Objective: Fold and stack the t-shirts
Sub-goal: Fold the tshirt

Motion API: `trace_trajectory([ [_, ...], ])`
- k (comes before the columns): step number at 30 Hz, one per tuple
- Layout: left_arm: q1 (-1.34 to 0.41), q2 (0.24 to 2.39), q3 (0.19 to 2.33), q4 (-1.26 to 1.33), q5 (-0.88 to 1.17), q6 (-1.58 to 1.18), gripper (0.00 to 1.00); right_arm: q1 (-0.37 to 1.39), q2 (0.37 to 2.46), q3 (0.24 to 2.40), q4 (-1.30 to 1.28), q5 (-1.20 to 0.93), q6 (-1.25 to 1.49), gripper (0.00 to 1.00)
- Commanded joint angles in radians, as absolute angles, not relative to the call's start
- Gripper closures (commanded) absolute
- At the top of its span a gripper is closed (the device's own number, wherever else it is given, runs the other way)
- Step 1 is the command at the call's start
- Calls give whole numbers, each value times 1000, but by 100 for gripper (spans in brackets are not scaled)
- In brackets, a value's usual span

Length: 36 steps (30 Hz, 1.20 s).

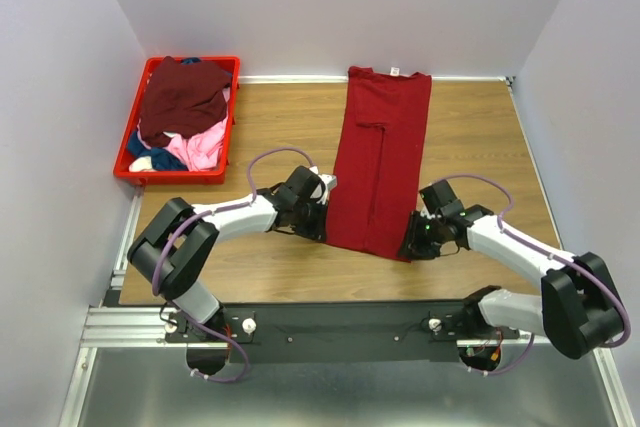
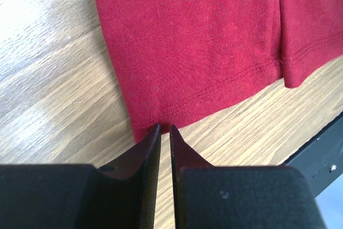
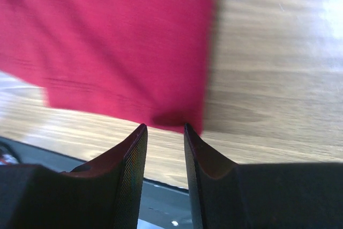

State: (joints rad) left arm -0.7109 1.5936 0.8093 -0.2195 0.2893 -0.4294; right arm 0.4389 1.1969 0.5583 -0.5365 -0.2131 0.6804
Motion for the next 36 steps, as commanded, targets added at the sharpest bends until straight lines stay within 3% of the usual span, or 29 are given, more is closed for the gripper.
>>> trace_trajectory([
  [1, -715, 1592, 802, -245, 267, -416, 80, 443, 1226, 512, -505, -163, 696, 59],
  [4, -715, 1516, 816, -270, 243, -433, 79, 443, 1212, 534, -535, -147, 689, 60],
  [10, -716, 1355, 894, -347, 108, -456, 65, 443, 1131, 633, -663, -62, 683, 59],
  [11, -716, 1335, 902, -360, 72, -456, 60, 445, 1138, 655, -695, -51, 683, 59],
  [12, -716, 1328, 910, -364, 36, -454, 49, 446, 1143, 661, -713, -28, 683, 59],
  [14, -718, 1325, 910, -370, 8, -453, 41, 452, 1163, 678, -732, -5, 686, 58],
  [22, -764, 1397, 910, -407, -109, -462, 40, 503, 1244, 698, -749, 120, 719, 58],
  [36, -810, 1489, 946, -402, -129, -456, 42, 575, 1348, 677, -666, 84, 769, 58],
])
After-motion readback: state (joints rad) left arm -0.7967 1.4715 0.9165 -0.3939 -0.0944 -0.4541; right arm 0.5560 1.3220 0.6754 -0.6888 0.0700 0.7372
